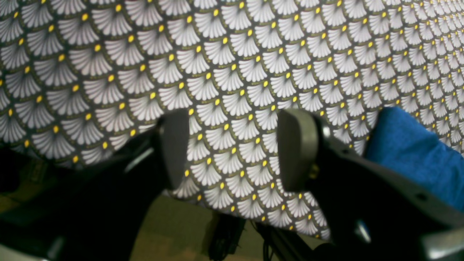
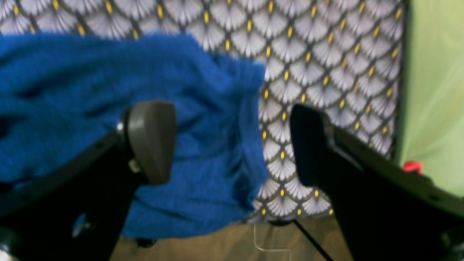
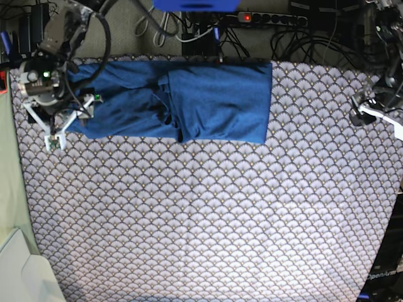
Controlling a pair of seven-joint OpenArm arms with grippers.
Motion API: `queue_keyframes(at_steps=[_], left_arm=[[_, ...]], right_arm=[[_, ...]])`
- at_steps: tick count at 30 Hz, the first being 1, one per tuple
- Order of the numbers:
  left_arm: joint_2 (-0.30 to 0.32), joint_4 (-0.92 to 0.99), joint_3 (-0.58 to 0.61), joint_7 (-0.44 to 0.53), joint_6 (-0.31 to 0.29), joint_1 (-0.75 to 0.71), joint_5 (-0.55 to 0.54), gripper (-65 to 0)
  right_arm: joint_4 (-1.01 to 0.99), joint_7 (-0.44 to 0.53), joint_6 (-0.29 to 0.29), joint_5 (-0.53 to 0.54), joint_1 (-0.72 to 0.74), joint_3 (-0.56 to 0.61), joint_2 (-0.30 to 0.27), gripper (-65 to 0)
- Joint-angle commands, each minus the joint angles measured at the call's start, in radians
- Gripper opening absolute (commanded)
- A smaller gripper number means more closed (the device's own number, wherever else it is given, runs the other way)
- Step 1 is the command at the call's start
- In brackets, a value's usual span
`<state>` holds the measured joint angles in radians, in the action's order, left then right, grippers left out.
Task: Fold the T-shirt properly
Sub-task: 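Grasp the band's other end with the right gripper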
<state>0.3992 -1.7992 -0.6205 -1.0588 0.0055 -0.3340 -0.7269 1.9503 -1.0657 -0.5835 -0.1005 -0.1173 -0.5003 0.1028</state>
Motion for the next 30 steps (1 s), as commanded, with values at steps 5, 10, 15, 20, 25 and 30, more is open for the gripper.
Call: queue_keyframes(at_steps=[5,10,15,20,25,30], left_arm=[[0.019,-0.012,-0.008,0.010,-0.003,0.009,-0.009,-27.5],[0.019,-0.012,-0.008,0.010,-0.003,0.009,-0.009,-27.5],[0.019,-0.012,-0.009,0.010,-0.003,0.006,-0.009,-27.5],[0.019,-0.012,-0.009,0.009,-0.003,0.005,-0.009,-27.5],[0.019,-0.012,-0.005,0.009,-0.003,0.005,-0.009,-27.5],[0.017,-0.012,-0.005,0.009,-0.003,0.005,-0.009,-27.5]], right_arm=[[-0.021,0.031,-0.003,0.003,-0.005,-0.008,0.004,-16.2],[-0.168,0.043,-0.003,0.003,0.014,-0.042,0.001,-16.2],[-0.243,0.112,-0.003,0.003,0.018,-0.084,0.001,-16.2],[-0.253,0.117,-0.003,0.003,0.021,-0.090,-0.016,-16.2],[-0.214,0.114,-0.003,0.003,0.020,-0.091,-0.024,-16.2],[-0.208,0.114,-0.003,0.003,0.020,-0.091,-0.025,-16.2]])
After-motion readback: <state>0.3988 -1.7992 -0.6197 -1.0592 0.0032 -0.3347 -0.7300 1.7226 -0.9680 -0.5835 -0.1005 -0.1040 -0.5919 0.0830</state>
